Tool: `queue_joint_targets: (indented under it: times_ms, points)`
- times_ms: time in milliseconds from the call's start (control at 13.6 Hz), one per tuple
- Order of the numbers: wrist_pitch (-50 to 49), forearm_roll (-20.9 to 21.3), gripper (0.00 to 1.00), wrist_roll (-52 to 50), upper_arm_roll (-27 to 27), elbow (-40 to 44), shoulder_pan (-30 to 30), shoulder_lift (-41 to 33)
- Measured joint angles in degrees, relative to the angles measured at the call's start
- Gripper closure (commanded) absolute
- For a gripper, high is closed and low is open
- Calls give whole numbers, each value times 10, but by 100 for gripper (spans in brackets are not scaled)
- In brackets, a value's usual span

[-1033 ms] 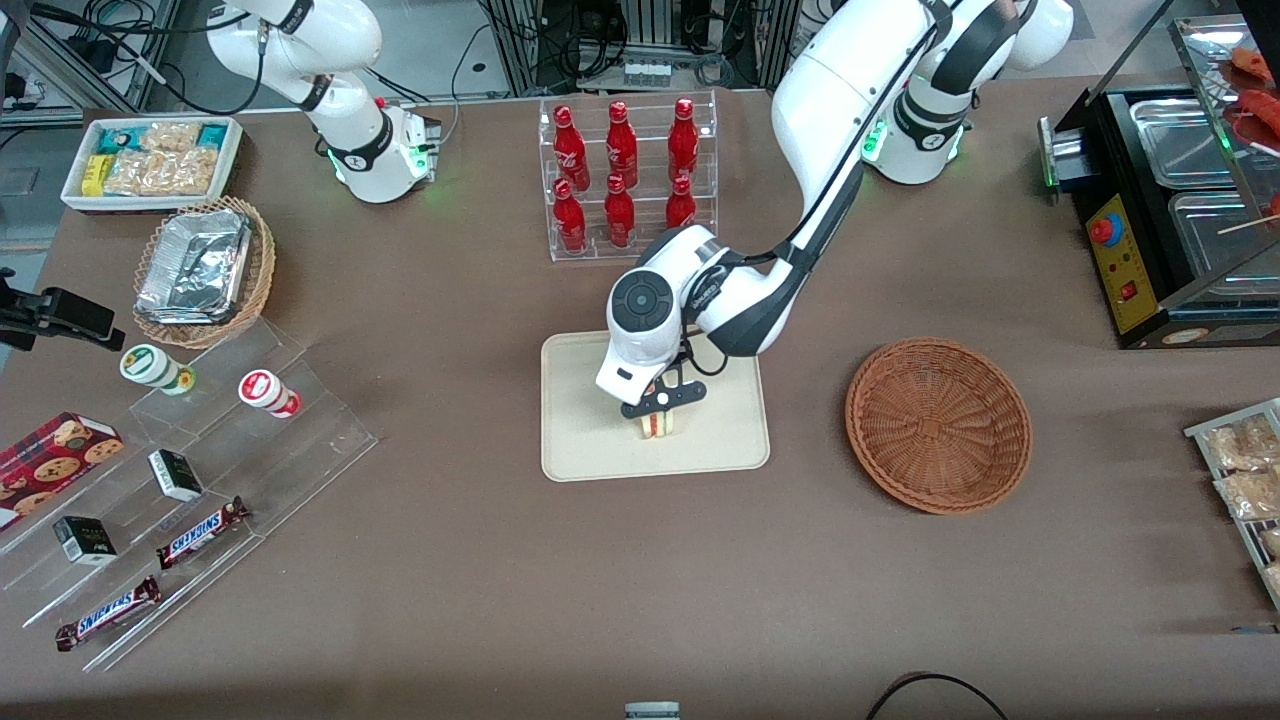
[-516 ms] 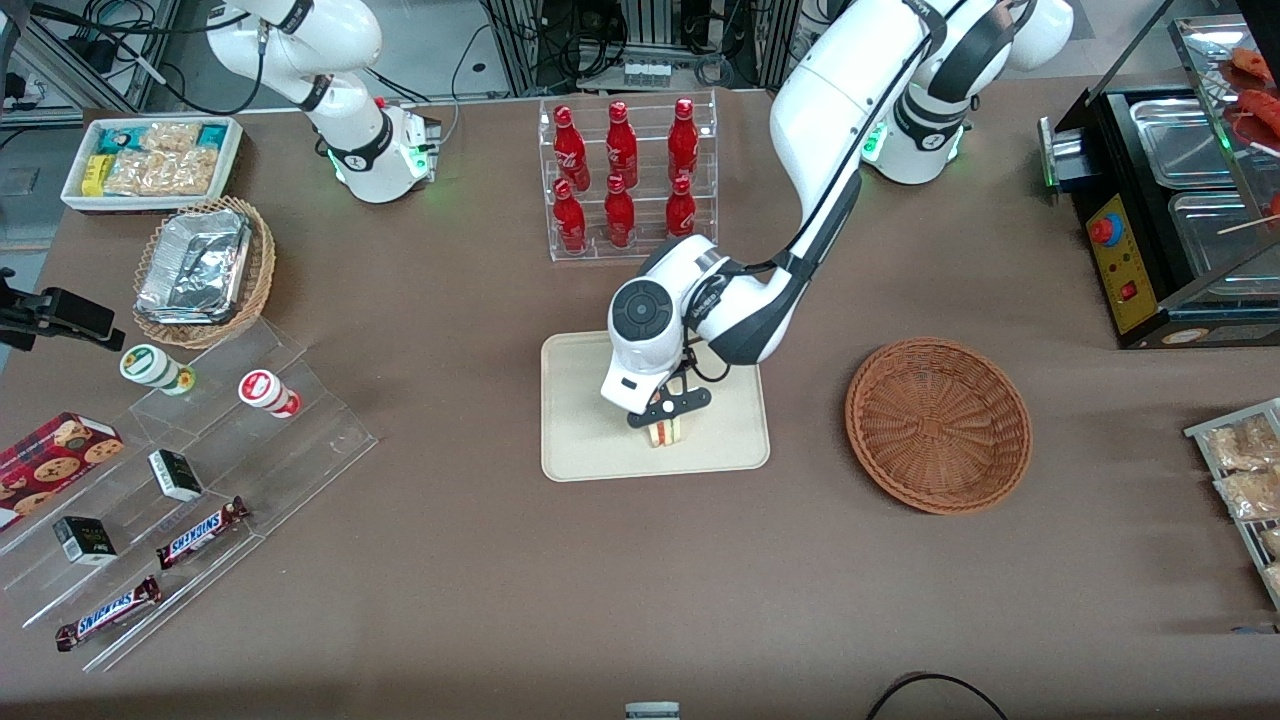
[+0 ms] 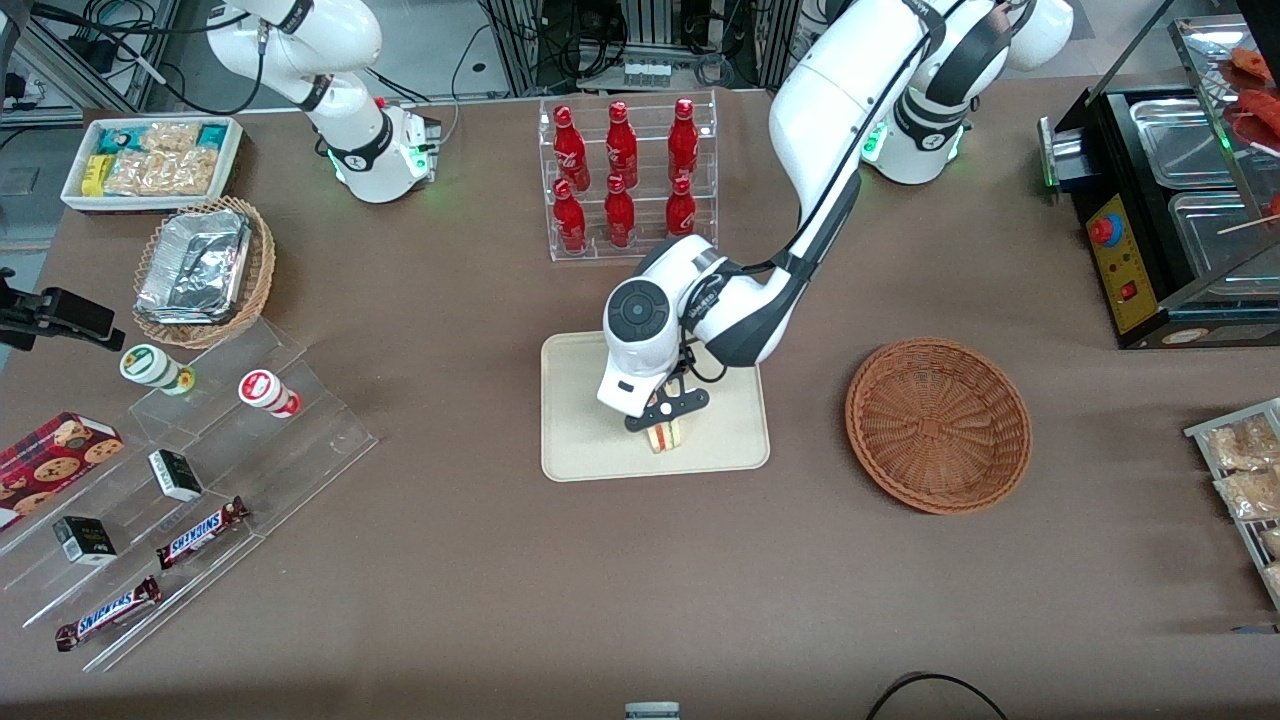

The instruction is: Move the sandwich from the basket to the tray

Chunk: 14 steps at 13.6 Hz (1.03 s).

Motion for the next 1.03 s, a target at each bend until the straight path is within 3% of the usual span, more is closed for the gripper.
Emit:
queue_joint_targets:
  times_ms: [221, 516, 738, 1033]
  points:
    - [-31, 0, 0, 0, 0, 14, 0, -20]
    - [-136, 5, 0, 29, 3, 21, 12, -101]
    - [-201, 19, 0, 38, 18, 15, 40, -150]
    - [-217, 23, 0, 106, 29, -8, 97, -165]
